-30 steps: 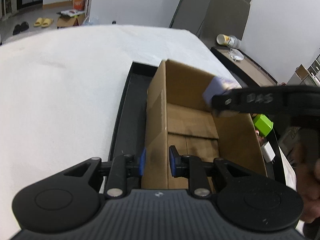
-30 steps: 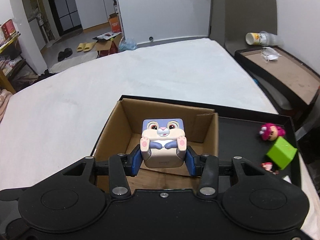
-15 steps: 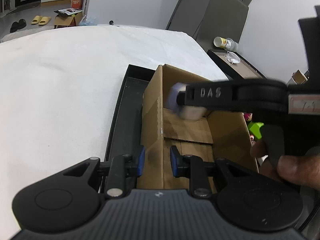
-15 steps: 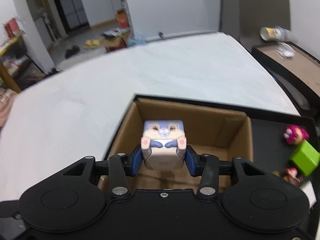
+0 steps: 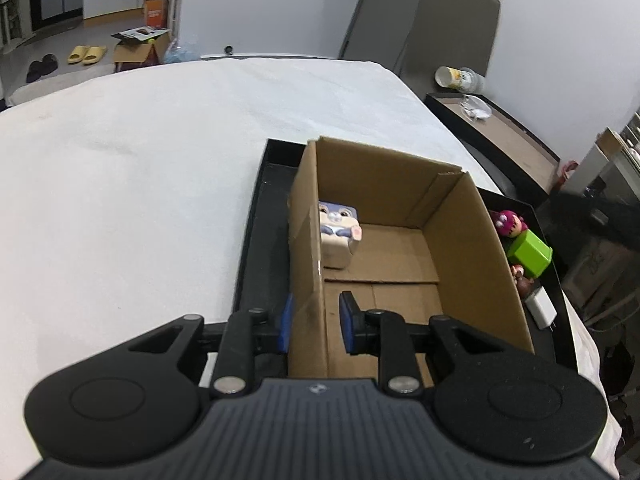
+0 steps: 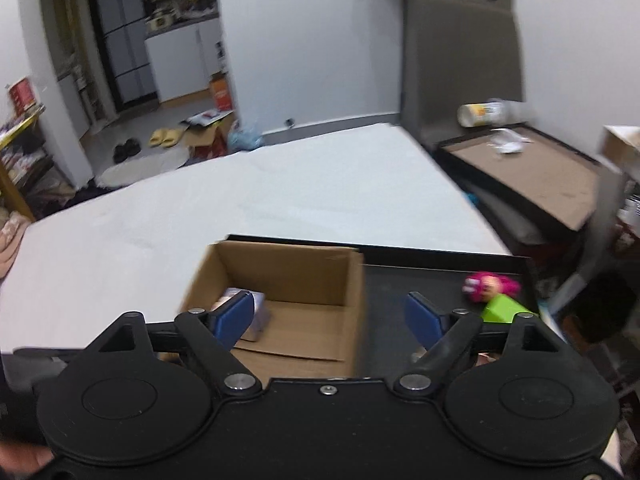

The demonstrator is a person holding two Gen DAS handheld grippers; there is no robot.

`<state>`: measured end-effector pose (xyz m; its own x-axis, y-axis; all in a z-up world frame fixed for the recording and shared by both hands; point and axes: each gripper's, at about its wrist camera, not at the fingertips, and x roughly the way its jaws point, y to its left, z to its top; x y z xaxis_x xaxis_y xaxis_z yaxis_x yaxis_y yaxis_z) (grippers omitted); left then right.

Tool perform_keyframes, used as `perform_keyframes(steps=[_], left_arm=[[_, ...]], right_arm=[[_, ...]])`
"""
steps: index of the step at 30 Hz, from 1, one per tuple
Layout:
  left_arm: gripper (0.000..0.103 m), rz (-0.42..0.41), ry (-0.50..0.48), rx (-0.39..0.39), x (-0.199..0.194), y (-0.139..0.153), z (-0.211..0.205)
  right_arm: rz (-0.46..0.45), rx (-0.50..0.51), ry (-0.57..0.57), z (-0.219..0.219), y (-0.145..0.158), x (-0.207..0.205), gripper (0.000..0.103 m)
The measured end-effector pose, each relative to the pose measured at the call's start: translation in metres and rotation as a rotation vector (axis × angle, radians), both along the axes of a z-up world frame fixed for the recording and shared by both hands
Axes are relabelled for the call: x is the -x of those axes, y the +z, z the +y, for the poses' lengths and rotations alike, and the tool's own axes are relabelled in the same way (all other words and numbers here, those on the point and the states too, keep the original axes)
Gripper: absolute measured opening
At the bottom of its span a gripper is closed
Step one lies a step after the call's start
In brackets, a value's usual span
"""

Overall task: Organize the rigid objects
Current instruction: 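Lower the bunny cube into the box and open the right tool, then move the right tool to the white charger plug and grasp it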

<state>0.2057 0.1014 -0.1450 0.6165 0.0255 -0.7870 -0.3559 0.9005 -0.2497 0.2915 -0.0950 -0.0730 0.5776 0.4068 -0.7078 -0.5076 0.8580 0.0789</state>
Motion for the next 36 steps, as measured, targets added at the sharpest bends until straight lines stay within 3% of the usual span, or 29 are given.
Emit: perform_keyframes(steps=[6, 10, 19, 24, 31, 36], left_arm=[[0.023, 0.029, -0.039, -0.048, -0.003, 0.009, -0.009], [0.023, 0.081, -0.073, -0.038, -0.004, 0.004, -0.018], [0.013, 0.140, -0.142, -0.163, -0.002, -0.011, -0.032], [0.012, 0.175, -0.111, -0.123, -0.005, -0.010, -0.027], [0.012, 0.211, -0.094, -0.069, -0.008, -0.011, -0.019], [0.012, 0.251, -0.095, -0.054, -0.015, -0.008, -0.020]], right_arm=[[0.012, -0.034, -0.108, -0.047, 0.003, -0.009, 0.083], [0.031, -0.057, -0.156, -0.069, -0.001, -0.012, 0.083], [0.063, -0.065, -0.183, -0.110, -0.012, -0.019, 0.078], [0.140, -0.041, -0.217, -0.131, -0.035, -0.034, 0.067], [0.194, 0.052, -0.206, -0.141, -0.060, -0.059, 0.067], [0.245, 0.151, -0.138, -0.136, -0.079, -0.078, 0.067]])
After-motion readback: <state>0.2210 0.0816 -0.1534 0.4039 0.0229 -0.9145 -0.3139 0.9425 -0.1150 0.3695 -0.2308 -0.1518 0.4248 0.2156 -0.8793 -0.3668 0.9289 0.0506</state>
